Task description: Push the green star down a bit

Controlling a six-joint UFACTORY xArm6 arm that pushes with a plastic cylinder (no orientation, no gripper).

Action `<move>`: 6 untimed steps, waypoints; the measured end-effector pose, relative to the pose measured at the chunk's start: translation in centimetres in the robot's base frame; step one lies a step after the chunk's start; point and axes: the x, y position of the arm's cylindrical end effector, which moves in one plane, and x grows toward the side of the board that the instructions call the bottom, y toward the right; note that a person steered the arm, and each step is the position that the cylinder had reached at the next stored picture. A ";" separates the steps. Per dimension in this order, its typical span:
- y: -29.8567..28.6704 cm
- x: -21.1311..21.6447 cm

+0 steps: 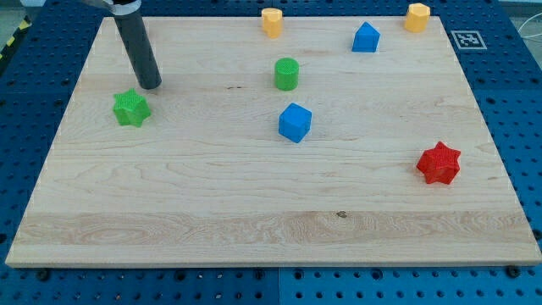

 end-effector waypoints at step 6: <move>-2.2 3.1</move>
